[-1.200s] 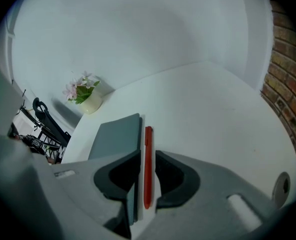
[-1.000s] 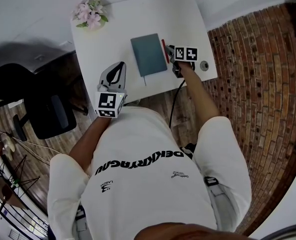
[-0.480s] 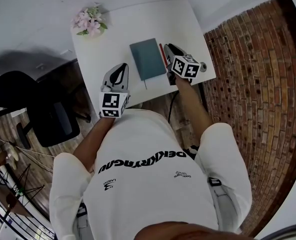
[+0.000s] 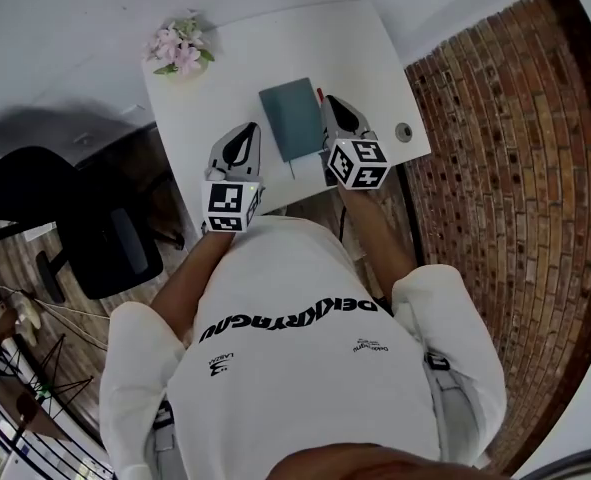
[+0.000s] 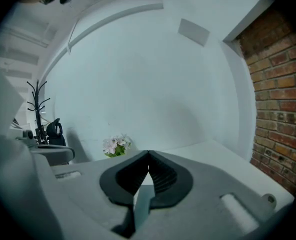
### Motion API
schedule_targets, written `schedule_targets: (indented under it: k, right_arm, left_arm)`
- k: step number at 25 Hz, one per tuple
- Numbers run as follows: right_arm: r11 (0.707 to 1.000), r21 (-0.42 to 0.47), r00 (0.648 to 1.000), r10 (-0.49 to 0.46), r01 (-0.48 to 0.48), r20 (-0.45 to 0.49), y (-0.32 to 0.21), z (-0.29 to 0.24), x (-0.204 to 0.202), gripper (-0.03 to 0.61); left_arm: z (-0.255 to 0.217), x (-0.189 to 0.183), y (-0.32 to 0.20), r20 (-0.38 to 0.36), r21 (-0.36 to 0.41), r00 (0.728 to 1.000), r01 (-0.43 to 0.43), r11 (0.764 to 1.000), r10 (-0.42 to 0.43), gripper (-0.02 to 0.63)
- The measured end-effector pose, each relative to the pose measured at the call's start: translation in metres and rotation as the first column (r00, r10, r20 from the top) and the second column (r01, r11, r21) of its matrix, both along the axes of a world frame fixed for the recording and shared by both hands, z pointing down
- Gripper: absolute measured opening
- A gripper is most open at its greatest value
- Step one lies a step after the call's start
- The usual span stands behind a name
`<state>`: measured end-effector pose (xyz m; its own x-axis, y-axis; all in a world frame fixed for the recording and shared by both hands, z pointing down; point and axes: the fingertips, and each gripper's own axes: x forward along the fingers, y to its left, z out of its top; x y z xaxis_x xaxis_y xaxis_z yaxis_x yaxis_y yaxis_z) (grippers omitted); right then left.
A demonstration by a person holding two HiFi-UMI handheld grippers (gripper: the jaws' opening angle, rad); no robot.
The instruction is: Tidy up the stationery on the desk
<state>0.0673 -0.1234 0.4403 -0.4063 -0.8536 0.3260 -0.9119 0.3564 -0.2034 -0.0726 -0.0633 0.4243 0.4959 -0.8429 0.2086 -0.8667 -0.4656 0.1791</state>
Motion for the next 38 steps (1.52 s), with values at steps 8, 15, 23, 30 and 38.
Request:
schedule_targets:
  k: [8, 15, 23, 30, 38]
  right_arm:
    - [0.994, 0.1, 0.999, -0.042, 0.042, -0.003, 0.026, -0.015, -0.026, -0.008]
    - [0.992, 0.107, 0.998, -0.063, 0.061, 0.011, 0.04, -0.014, -0.043, -0.006]
    - [0.993, 0.096, 0.997, -0.071, 0.068, 0.019, 0.044, -0.007, -0.052, -0.006]
    - [0.992, 0.106, 0.997, -0.07, 0.067, 0.025, 0.044, -0.008, -0.053, -0.006]
    - [0.993, 0.102, 0.998, -0.055, 0.052, 0.024, 0.045, -0.008, -0.048, -0.006]
  left_arm:
    - [-0.001, -0.004, -0.004, 0.002, 0.003, 1.0, 0.01, 1.0, -0.01, -0.002]
    - [-0.003, -0.003, -0.006, 0.018, 0.012, 1.0, 0.006, 1.0, -0.006, -0.002]
    - [-0.002, -0.004, -0.008, 0.031, 0.018, 0.999, 0.012, 1.0, -0.013, -0.002]
    - [0.0, -0.007, -0.007, 0.036, 0.019, 0.999, 0.023, 1.0, -0.023, -0.002]
    - [0.001, -0.007, -0.006, 0.042, 0.018, 0.999, 0.019, 1.0, -0.02, -0.002]
